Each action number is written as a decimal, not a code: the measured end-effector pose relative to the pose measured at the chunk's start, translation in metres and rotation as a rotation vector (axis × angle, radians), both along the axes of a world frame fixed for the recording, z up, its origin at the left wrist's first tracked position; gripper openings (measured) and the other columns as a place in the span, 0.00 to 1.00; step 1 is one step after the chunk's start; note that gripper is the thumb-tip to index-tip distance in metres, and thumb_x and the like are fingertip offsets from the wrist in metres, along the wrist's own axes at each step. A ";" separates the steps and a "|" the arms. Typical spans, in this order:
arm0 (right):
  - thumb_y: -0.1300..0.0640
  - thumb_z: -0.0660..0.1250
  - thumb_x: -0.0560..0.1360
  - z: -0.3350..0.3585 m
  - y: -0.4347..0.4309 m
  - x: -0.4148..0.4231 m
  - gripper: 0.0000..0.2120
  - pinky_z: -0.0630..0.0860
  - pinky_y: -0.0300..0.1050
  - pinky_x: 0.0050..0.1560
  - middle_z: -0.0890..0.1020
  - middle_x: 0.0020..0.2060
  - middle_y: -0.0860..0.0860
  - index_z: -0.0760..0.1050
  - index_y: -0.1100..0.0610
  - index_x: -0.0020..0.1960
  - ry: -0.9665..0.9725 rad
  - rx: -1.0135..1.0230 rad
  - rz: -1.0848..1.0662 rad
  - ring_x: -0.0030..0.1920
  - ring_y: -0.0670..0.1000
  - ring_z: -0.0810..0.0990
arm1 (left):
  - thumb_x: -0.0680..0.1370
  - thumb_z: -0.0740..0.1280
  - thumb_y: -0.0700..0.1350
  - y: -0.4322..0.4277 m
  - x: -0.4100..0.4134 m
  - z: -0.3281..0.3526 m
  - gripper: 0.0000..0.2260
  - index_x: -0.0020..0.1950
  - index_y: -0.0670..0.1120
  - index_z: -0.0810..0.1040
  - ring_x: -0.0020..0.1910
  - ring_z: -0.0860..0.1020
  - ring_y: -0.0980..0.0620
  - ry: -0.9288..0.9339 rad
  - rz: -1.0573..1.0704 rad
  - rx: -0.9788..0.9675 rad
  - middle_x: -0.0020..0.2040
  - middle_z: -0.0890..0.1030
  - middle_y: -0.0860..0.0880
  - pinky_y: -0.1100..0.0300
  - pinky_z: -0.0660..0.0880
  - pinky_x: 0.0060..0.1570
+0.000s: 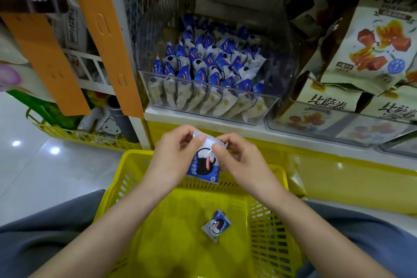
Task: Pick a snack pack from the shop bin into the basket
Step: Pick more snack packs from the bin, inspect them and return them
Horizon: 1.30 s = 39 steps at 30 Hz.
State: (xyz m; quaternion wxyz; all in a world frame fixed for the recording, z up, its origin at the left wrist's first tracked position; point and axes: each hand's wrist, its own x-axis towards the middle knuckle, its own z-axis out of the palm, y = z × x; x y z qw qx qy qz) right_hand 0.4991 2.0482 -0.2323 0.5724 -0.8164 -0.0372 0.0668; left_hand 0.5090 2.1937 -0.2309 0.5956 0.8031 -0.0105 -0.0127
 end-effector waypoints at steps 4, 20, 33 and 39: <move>0.56 0.66 0.75 0.004 0.001 0.001 0.07 0.78 0.60 0.48 0.83 0.38 0.49 0.77 0.47 0.39 -0.058 -0.006 -0.050 0.43 0.55 0.81 | 0.77 0.65 0.40 -0.001 -0.002 0.001 0.10 0.37 0.50 0.74 0.37 0.76 0.51 -0.025 -0.017 0.018 0.34 0.78 0.51 0.51 0.73 0.41; 0.55 0.69 0.73 0.016 -0.007 0.002 0.05 0.76 0.40 0.43 0.83 0.35 0.46 0.80 0.51 0.39 -0.046 -0.267 0.111 0.37 0.42 0.79 | 0.75 0.67 0.43 0.000 -0.006 0.000 0.13 0.33 0.57 0.73 0.32 0.73 0.65 -0.117 -0.101 0.223 0.30 0.75 0.58 0.71 0.66 0.32; 0.61 0.66 0.75 0.028 -0.012 0.004 0.07 0.78 0.36 0.31 0.82 0.34 0.51 0.78 0.55 0.38 0.226 0.105 -0.054 0.31 0.42 0.79 | 0.76 0.66 0.41 -0.008 -0.004 0.006 0.02 0.43 0.45 0.76 0.38 0.78 0.52 0.106 -0.099 -0.147 0.42 0.81 0.43 0.59 0.75 0.42; 0.56 0.68 0.74 0.023 -0.012 -0.006 0.02 0.76 0.39 0.40 0.82 0.37 0.44 0.79 0.53 0.43 -0.330 -0.349 0.044 0.40 0.43 0.79 | 0.78 0.62 0.45 -0.008 -0.006 0.007 0.15 0.40 0.33 0.70 0.34 0.67 0.52 0.066 -0.083 -0.164 0.32 0.69 0.45 0.58 0.65 0.35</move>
